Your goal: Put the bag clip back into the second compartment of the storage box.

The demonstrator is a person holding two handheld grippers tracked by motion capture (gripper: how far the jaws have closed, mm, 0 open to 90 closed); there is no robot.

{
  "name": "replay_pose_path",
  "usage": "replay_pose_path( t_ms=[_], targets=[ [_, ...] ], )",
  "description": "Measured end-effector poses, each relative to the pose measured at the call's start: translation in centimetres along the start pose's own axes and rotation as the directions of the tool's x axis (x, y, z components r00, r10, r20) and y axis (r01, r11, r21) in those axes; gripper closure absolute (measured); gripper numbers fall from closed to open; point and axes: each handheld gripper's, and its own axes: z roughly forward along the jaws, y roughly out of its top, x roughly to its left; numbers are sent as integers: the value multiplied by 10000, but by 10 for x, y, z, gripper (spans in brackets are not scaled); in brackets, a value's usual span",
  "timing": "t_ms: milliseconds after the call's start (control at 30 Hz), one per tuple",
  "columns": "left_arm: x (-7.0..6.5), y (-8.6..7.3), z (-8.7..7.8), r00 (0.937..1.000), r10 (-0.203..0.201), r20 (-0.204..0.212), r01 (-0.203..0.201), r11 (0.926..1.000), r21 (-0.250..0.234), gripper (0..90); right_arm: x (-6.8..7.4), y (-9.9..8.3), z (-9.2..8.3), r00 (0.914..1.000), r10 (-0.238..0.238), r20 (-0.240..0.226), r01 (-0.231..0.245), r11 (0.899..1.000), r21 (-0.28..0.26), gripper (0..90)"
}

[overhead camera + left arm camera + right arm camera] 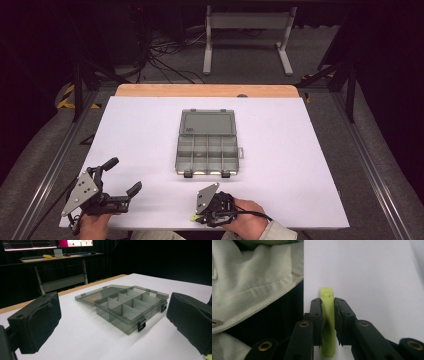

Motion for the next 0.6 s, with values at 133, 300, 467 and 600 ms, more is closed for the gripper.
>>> replay_pose_path(
  t_ms=[133,300,467,600],
  targets=[
    [0,0,0,10000,0,1,0,10000,-1,1,-2,2,-8,10000,29,86,-26,9996,-283,775],
    [0,0,0,10000,20,-9,-20,10000,28,1,-5,3,-18,9998,74,168,-65,9984,-563,775],
    [0,0,0,10000,35,-16,-35,10000,31,1,-9,7,-27,9994,201,274,-177,9961,-865,775],
    [0,0,0,10000,-7,-16,7,10000,7,1,-14,10,-35,9989,290,364,-249,9938,-1087,775]
  ],
)
